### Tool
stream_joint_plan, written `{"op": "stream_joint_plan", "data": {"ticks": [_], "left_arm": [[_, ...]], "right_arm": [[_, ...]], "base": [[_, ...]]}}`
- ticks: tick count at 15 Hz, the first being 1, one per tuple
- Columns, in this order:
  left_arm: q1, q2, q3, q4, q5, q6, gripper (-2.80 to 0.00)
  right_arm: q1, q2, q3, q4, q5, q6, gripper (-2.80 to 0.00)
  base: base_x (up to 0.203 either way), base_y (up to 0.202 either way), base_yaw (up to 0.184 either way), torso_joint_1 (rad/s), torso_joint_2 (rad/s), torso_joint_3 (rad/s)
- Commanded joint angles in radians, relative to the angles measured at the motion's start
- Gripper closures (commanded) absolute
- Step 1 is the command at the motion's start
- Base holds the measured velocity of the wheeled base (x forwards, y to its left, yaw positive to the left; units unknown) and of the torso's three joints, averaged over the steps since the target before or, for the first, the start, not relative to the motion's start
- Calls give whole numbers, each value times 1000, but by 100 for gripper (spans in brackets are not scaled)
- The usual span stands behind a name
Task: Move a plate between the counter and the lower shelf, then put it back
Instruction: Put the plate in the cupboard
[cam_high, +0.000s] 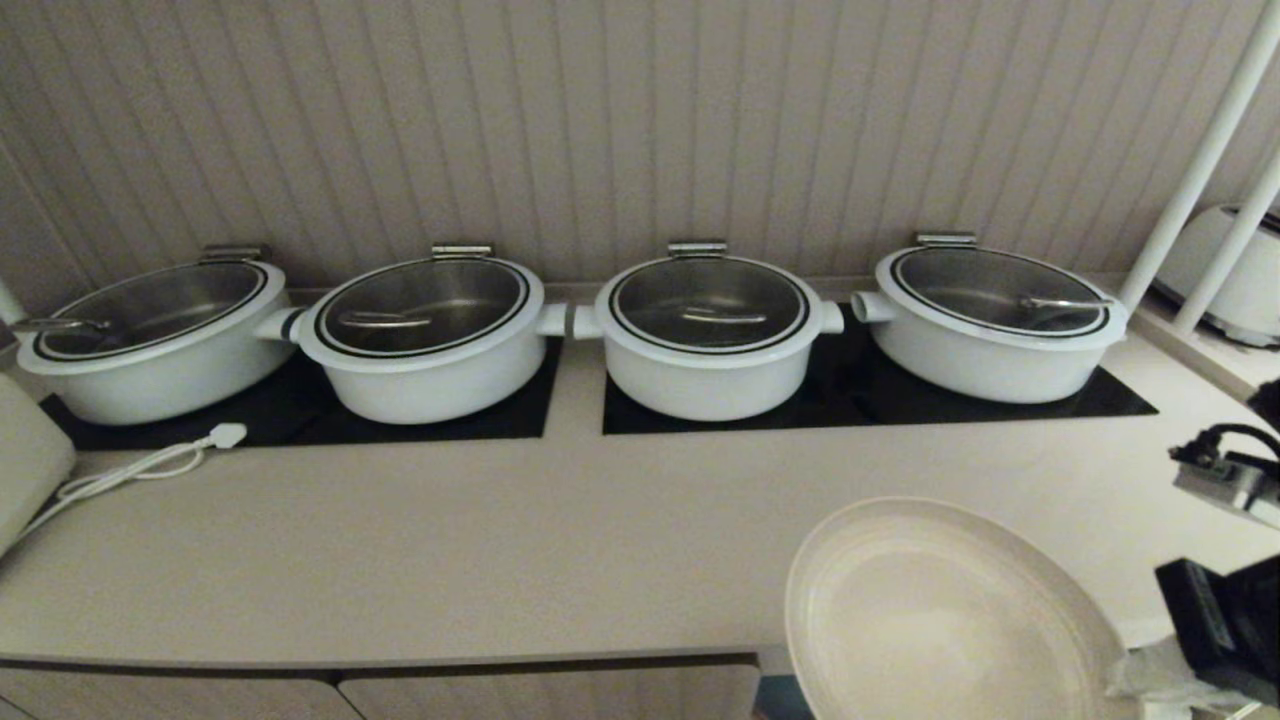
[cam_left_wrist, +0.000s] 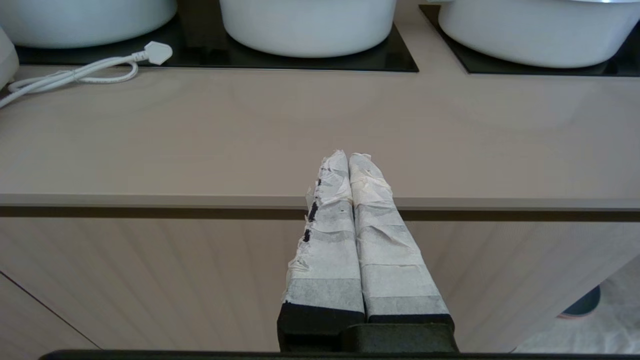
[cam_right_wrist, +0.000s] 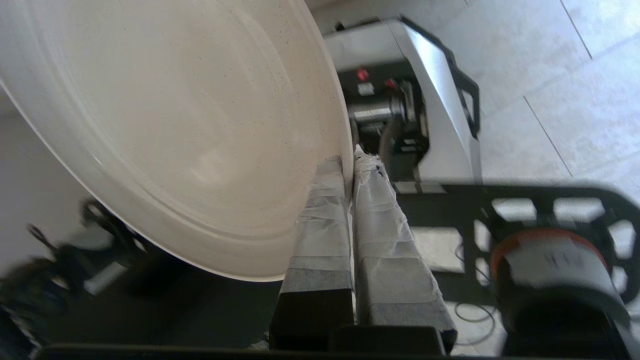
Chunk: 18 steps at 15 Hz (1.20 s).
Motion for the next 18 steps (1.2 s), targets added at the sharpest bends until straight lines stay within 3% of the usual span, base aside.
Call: {"op": "stream_joint_plan", "data": {"ticks": [1,8,18], "left_arm": [[0,0,0,0,0,-1,0],[0,0,0,0,0,-1,0],[0,0,0,0,0,-1,0]], "right_arm": [[0,-132,102,6,1,-1,0],[1,-383,318,87,1,-15,0],[1,-450,383,150,1,-23,0]], "base": [[0,0,0,0,0,0],[0,0,0,0,0,0],[0,0,0,0,0,0]]}}
